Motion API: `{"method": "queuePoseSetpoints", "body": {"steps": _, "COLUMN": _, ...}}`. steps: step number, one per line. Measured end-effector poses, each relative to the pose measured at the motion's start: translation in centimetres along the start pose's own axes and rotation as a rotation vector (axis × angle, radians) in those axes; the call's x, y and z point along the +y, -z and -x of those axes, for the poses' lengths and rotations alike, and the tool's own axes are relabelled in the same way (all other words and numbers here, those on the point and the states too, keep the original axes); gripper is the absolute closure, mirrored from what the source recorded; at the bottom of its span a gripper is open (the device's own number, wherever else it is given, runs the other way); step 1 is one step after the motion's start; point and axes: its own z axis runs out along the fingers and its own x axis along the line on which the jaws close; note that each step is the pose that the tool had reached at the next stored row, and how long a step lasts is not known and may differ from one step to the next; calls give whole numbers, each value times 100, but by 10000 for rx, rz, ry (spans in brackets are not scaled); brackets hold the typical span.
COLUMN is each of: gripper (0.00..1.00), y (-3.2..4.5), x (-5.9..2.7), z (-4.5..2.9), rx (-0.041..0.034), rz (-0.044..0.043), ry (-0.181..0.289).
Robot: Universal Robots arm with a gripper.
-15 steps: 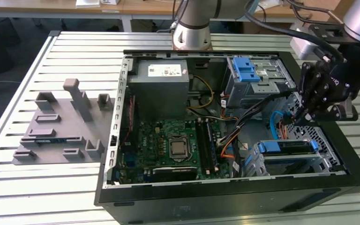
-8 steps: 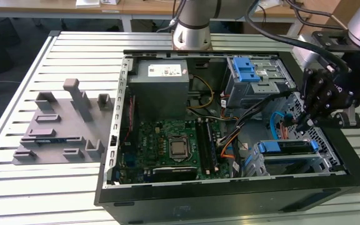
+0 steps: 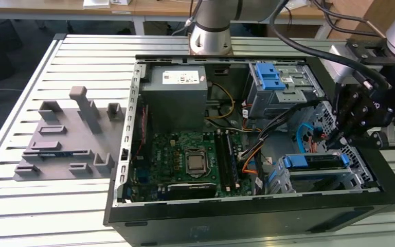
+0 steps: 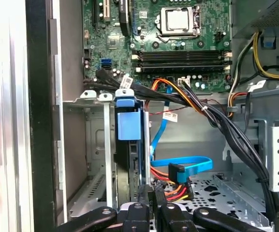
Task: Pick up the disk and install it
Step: 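Insert the first disk wire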
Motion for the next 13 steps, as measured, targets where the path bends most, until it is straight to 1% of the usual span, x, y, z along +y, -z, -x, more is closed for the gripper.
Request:
{"method": "queuePoseSetpoints", "body": {"steps": 4, "gripper": 84, "y": 0, "x": 33, "z": -13, "rx": -22, "rz": -78, "ry": 68}}
{"method": "queuePoseSetpoints", "body": {"steps": 6, "gripper": 84, "y": 1, "x": 41, "z": -29, "rx": -23, "rz": -100, "ry": 78}}
{"method": "queuePoseSetpoints", "body": {"steps": 9, "gripper": 84, "y": -1, "x": 43, "z": -59, "rx": -30, "rz": -105, "ry": 82}}
{"method": "queuePoseSetpoints", "body": {"steps": 13, "gripper": 84, "y": -10, "x": 45, "z": -65, "rx": -42, "rz": -105, "ry": 81}}
